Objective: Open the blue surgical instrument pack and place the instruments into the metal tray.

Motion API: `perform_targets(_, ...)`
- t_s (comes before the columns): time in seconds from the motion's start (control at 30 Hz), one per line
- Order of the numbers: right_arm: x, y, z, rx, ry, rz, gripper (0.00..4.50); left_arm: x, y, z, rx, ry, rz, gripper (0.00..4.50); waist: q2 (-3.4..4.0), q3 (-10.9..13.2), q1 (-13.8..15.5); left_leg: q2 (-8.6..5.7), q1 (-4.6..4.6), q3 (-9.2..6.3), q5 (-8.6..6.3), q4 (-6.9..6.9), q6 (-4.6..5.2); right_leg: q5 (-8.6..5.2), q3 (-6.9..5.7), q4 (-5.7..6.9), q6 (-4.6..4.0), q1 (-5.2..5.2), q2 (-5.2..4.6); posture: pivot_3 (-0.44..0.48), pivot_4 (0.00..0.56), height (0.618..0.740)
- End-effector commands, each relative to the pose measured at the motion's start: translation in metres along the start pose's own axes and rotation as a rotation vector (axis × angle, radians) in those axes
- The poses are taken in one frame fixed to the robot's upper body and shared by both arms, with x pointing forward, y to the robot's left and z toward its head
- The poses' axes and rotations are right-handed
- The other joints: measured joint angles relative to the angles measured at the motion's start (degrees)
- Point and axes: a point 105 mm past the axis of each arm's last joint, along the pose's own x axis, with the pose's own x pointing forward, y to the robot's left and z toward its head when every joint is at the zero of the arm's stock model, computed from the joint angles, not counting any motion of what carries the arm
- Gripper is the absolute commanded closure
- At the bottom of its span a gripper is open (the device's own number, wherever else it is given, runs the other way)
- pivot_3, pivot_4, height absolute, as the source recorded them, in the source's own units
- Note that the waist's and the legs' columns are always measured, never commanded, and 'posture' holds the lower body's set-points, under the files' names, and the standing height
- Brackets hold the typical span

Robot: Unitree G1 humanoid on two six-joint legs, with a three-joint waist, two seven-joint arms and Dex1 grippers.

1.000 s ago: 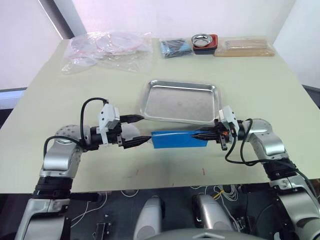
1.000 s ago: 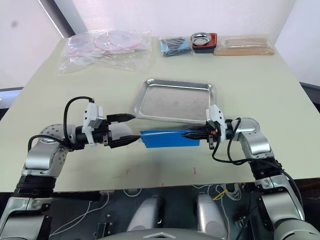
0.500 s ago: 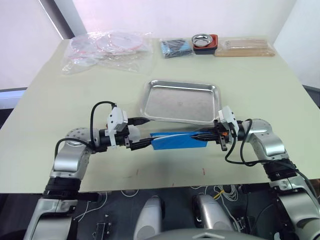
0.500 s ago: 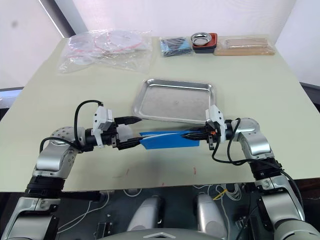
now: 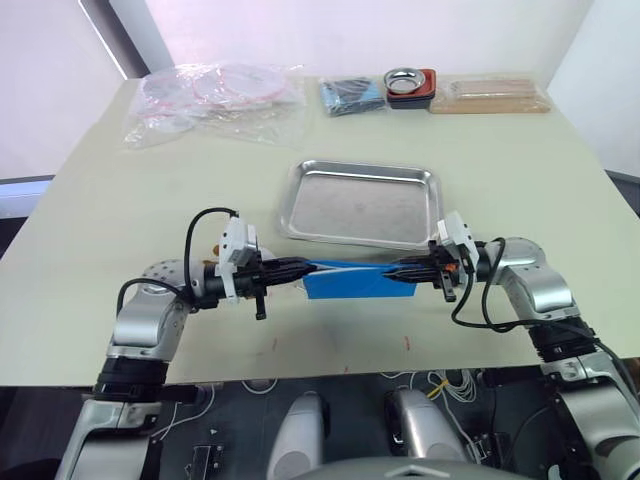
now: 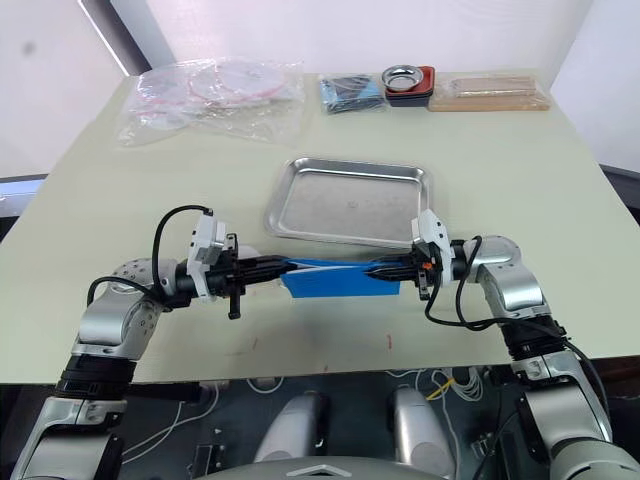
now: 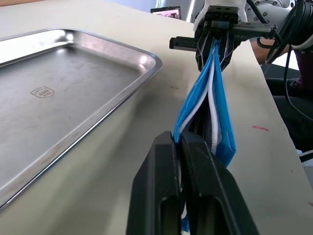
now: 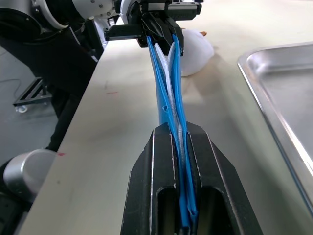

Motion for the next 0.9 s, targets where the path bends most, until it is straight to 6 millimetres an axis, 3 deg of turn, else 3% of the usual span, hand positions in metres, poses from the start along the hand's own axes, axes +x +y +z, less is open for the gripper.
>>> perform_targets(0.03, -0.001, 0.008, 0.007, -0.007, -0.006, 0.040, 4.50, -0.001, -0.004, 0.003, 0.022, 0.006, -0.010, 4.42, 0.00, 0.00, 0.01, 0.00, 0.00, 0.00, 0.00, 0.00, 0.00, 0.00, 0.00, 0.00, 0.00, 0.00, 0.00, 0.000, 0.150, 0.740)
perform_targets(0.3, -0.002, 0.012, 0.010, -0.035, 0.020, 0.042, 4.50, 0.001, -0.005, 0.000, 0.024, 0.012, -0.007, 4.42, 0.00, 0.00, 0.02, -0.01, 0.01, 0.00, 0.00, 0.00, 0.00, -0.03, 0.00, 0.00, 0.05, 0.01, 0.00, 0.000, 0.150, 0.740)
perform_targets(0.33, -0.002, 0.011, 0.010, -0.041, 0.019, 0.032, 3.75, 0.002, -0.005, 0.000, 0.026, 0.013, -0.004, 4.50, 0.00, 0.00, 0.02, -0.01, 0.01, 0.00, 0.00, 0.00, 0.00, -0.03, 0.00, 0.00, 0.05, 0.01, 0.00, 0.000, 0.150, 0.740)
perform_targets(0.4, -0.004, 0.008, 0.011, -0.044, 0.018, 0.016, 3.18, 0.001, -0.003, -0.001, 0.028, 0.018, 0.001, 4.50, -0.01, -0.01, 0.02, -0.01, 0.01, 0.00, 0.00, 0.00, 0.00, -0.03, 0.00, 0.00, 0.05, 0.01, 0.00, 0.000, 0.150, 0.740)
perform_targets(0.43, -0.005, 0.008, 0.011, -0.037, 0.017, 0.012, 2.47, 0.001, -0.002, -0.001, 0.029, 0.021, 0.004, 4.50, -0.01, 0.00, -0.03, -0.01, 0.01, 0.00, 0.00, 0.00, 0.00, -0.03, 0.00, 0.00, 0.05, 0.01, 0.00, 0.000, 0.150, 0.740)
perform_targets(0.57, -0.013, 0.012, 0.012, -0.022, 0.051, 0.026, 0.77, 0.000, 0.001, -0.003, 0.042, 0.030, 0.025, 4.50, -0.01, -0.01, 0.02, -0.01, 0.03, 0.00, 0.00, 0.01, 0.00, -0.03, 0.00, 0.01, 0.05, 0.02, 0.00, 0.000, 0.150, 0.740)
perform_targets(0.6, -0.013, 0.011, 0.015, -0.019, 0.042, 0.017, 0.08, 0.000, 0.001, -0.003, 0.042, 0.031, 0.025, 4.50, -0.01, -0.01, -0.01, -0.01, 0.04, 0.00, 0.00, 0.01, 0.00, -0.03, 0.00, 0.01, 0.05, 0.02, 0.00, 0.000, 0.150, 0.740)
perform_targets(0.9, -0.022, 0.010, 0.062, -0.025, -0.147, -0.032, 0.02, 0.004, 0.006, -0.007, 0.054, 0.039, 0.043, 4.50, -0.01, -0.01, -0.03, 0.00, 0.04, 0.00, 0.00, 0.03, 0.00, -0.04, 0.00, 0.00, 0.07, 0.05, 0.00, 0.000, 0.150, 0.740)
